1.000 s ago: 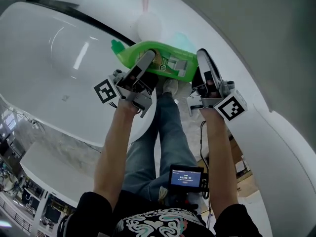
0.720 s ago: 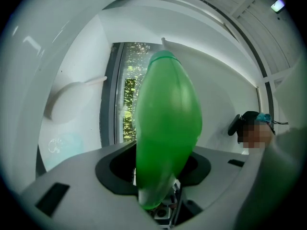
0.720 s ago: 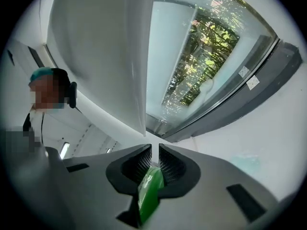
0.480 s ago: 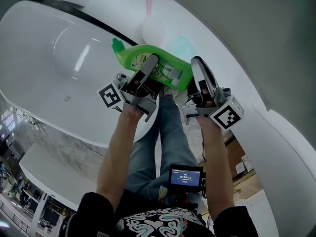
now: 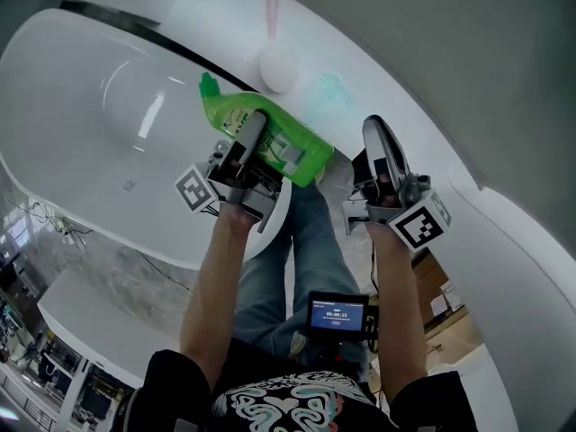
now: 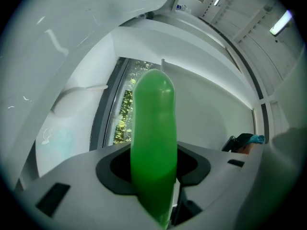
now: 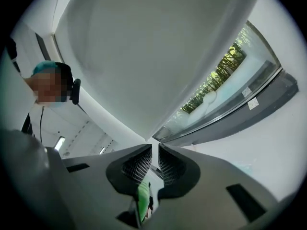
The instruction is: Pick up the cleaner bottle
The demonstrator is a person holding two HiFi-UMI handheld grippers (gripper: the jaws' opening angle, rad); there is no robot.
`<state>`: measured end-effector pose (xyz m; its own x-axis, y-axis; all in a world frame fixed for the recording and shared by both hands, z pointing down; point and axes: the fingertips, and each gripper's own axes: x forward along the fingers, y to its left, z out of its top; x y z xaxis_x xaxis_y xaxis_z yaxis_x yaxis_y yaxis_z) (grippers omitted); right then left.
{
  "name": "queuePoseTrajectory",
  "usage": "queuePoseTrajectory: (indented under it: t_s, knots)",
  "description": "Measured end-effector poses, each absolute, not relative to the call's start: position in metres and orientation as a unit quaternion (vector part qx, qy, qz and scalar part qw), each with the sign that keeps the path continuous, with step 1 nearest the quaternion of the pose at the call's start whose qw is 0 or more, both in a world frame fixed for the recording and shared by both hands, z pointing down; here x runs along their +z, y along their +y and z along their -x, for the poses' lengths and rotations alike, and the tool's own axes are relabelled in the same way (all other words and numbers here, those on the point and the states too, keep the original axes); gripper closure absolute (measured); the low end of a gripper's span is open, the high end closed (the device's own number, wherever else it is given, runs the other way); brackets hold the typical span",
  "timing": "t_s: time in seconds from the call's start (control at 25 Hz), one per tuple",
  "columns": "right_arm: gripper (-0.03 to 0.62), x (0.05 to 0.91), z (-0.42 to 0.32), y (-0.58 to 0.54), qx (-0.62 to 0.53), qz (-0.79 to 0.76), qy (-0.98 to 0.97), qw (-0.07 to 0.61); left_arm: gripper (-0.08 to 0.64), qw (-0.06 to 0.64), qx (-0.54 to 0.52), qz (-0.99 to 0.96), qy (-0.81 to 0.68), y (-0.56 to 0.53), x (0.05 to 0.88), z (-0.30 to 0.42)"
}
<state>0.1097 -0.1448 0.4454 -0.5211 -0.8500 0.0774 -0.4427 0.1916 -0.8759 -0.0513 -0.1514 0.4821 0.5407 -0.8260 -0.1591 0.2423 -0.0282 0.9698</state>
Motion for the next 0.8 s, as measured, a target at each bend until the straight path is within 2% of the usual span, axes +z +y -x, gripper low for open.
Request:
queuePoseTrajectory:
  t_s: [0.4,0.8]
  knots:
    - [0.538,0.448,-0.113,-0.141,-0.505,0.411,0.7,0.292,0.368,0.654,-0.413,-0.584,-0.247,-0.152,0.476,0.049]
    - [0.538,0.433,-0.136,-0.148,-0.544,0.338,0.638,0.428,0.368,0.65,-0.414,-0.585,-0.251,-0.153,0.473,0.048]
